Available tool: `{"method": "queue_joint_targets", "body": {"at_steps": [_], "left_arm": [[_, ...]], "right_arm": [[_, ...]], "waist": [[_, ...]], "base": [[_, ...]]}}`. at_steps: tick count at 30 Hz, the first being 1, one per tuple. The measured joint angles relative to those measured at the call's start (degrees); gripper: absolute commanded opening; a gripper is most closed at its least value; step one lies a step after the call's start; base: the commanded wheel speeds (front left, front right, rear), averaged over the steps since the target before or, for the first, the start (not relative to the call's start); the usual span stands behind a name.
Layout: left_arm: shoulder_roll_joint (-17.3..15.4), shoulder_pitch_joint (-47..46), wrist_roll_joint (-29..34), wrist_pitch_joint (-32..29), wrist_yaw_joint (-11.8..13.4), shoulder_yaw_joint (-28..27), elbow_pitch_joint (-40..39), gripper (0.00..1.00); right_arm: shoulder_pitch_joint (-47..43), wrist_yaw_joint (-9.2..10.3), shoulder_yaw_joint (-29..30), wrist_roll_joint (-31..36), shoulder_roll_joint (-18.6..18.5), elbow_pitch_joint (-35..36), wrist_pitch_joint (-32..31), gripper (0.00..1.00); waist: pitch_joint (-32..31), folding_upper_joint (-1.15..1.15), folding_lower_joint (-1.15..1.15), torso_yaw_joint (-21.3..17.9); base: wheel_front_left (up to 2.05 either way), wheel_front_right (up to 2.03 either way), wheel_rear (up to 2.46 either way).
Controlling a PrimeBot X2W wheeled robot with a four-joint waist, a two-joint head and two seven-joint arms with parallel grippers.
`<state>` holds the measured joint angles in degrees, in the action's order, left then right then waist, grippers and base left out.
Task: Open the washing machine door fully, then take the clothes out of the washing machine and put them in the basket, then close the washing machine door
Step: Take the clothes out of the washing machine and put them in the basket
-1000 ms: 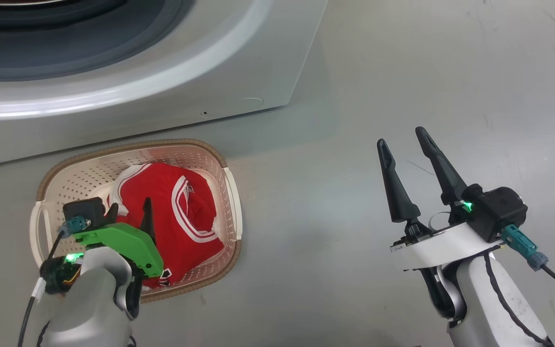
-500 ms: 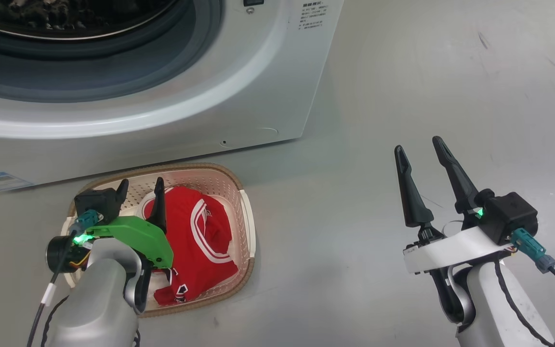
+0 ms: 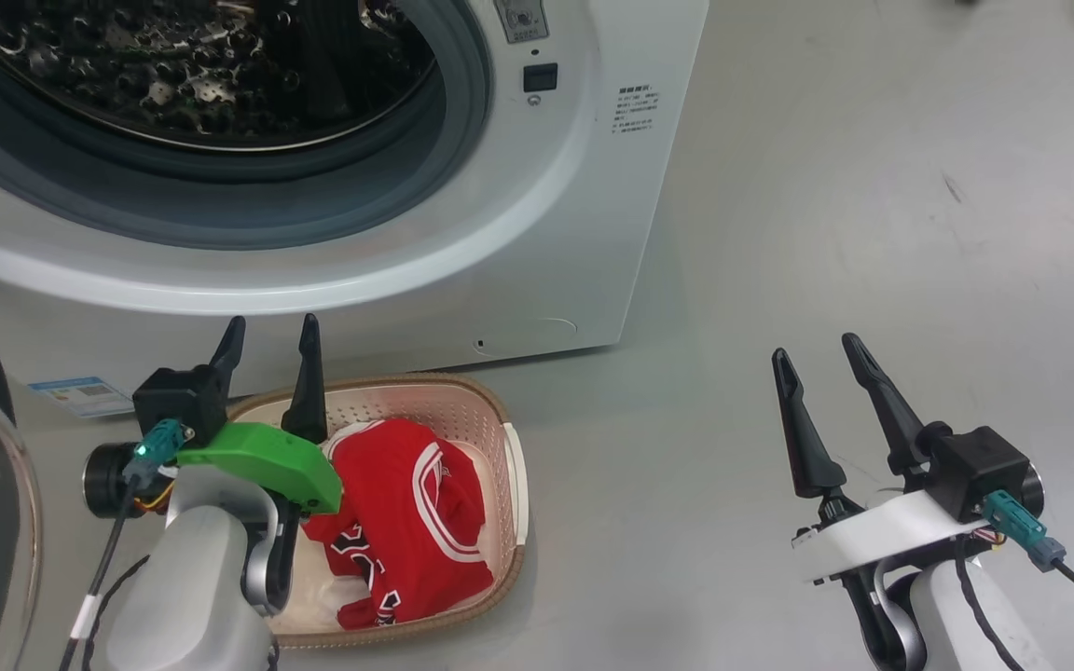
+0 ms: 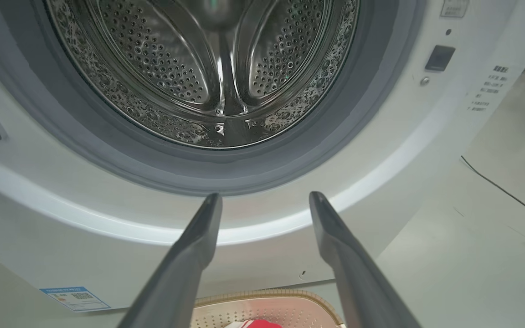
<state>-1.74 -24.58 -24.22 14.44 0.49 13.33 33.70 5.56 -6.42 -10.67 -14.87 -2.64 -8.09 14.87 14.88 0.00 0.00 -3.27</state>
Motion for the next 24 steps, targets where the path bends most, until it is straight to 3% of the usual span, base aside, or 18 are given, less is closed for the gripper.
{"method": "queue_joint_targets", "body": {"at_steps": [24], "left_arm": [[-0.98,17.07,3.60,0.00,2.66,-0.76,-14.58,1.00]], "right_arm": [[-6.59,0.62,1.79,1.24,0.05,-0.08,0.00,1.00]], "waist": [[-9.39,0.00,0.00,4.65]], "base": [[0.00,0.00,0.00]]}}
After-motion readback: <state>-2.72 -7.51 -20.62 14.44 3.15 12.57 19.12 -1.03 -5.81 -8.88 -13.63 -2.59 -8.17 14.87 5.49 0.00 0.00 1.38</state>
